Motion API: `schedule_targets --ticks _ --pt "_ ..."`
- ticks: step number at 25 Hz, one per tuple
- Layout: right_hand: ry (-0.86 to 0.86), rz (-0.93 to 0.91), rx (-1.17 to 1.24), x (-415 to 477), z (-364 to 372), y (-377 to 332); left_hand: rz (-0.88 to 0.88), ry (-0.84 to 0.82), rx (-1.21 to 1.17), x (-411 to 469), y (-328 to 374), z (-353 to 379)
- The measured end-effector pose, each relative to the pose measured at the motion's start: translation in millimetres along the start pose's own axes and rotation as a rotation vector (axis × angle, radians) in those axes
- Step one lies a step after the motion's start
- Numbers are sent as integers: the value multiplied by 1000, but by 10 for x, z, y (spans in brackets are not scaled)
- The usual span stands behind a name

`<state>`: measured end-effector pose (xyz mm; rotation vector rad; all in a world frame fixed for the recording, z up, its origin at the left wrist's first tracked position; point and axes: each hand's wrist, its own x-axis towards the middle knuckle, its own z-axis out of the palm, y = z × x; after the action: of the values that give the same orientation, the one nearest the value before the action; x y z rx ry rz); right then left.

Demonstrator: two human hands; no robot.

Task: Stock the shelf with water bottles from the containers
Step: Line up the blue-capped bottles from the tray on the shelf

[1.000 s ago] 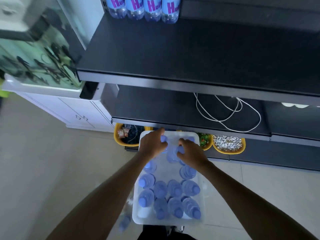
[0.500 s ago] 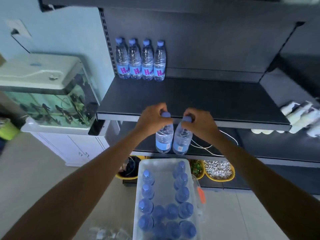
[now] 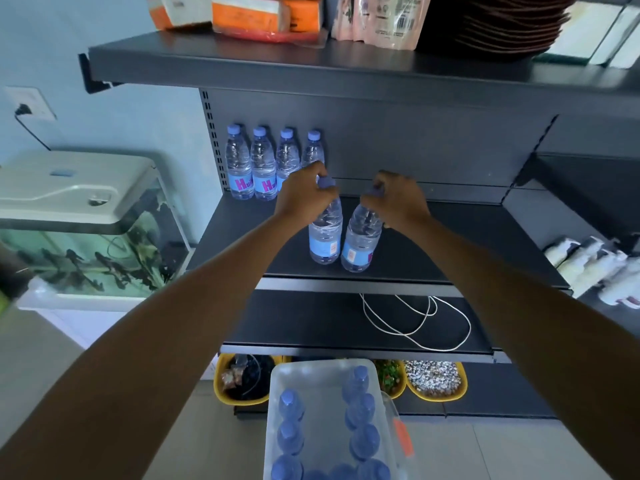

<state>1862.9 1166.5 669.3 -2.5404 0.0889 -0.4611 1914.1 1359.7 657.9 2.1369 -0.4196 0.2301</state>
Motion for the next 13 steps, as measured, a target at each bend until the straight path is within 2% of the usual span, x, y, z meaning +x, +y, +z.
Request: schedule_targets --ticks 4,9,13 --pt "5 34 -150 230 174 42 49 -51 55 186 -278 118" --pt "-68 52 -595 585 139 -114 116 -105 146 481 -367 171" --pt "-96 138 -642 648 187 -92 239 -131 123 443 -367 376"
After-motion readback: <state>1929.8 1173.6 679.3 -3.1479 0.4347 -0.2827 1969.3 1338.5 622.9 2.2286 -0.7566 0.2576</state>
